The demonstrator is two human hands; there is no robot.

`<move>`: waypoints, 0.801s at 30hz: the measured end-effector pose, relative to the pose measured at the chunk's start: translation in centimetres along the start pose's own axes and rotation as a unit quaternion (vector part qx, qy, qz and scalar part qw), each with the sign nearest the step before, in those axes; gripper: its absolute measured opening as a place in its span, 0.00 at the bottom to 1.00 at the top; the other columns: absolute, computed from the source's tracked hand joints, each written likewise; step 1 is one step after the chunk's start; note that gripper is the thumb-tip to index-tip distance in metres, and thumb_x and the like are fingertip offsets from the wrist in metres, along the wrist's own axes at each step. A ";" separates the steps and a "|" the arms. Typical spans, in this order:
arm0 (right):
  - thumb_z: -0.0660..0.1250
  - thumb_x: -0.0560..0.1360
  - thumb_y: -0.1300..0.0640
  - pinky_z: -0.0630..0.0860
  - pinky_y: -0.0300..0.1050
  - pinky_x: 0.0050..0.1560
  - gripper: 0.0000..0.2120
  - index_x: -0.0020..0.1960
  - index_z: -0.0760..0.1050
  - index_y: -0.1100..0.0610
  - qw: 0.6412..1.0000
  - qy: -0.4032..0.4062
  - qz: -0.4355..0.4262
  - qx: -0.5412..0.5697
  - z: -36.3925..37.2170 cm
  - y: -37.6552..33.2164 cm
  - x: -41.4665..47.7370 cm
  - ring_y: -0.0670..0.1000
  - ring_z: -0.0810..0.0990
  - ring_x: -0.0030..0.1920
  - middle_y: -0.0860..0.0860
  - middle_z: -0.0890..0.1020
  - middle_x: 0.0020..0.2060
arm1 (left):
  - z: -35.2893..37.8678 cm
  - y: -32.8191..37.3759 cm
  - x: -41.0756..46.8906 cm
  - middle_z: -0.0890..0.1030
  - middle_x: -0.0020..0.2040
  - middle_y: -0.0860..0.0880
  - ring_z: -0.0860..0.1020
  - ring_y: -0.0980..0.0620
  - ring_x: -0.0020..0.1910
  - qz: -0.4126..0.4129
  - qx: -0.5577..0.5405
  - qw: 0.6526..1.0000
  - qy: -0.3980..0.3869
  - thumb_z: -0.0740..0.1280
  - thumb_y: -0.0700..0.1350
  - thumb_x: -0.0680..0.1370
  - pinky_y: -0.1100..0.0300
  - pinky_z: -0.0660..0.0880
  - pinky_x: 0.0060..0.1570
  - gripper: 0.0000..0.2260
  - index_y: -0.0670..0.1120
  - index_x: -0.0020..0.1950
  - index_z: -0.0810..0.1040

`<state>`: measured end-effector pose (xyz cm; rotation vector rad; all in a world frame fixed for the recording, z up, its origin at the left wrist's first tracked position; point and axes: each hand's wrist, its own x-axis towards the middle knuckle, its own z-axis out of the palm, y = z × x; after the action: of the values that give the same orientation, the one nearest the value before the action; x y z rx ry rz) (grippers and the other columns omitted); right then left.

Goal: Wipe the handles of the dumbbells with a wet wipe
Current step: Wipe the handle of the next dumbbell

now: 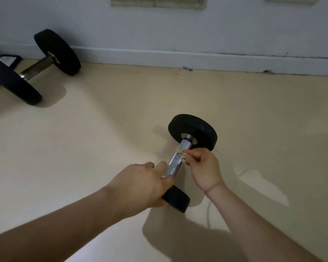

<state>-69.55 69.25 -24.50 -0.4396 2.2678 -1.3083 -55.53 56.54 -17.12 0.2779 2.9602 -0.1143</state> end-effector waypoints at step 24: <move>0.65 0.72 0.69 0.62 0.33 0.41 0.07 0.41 0.81 0.64 0.953 -0.003 -0.144 -0.268 -0.4 0.2 2.1 0.53 0.79 0.52 0.56 0.79 0.47 | 2.5 4.4 1.1 0.76 0.45 0.49 0.75 0.49 0.38 0.036 -0.076 0.991 0.107 0.69 0.49 0.73 0.57 0.74 0.33 0.09 0.47 0.49 0.79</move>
<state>-71.57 68.59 -25.05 -0.9893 2.6128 -0.7829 -55.35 60.83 -20.00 0.3996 3.1421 0.1607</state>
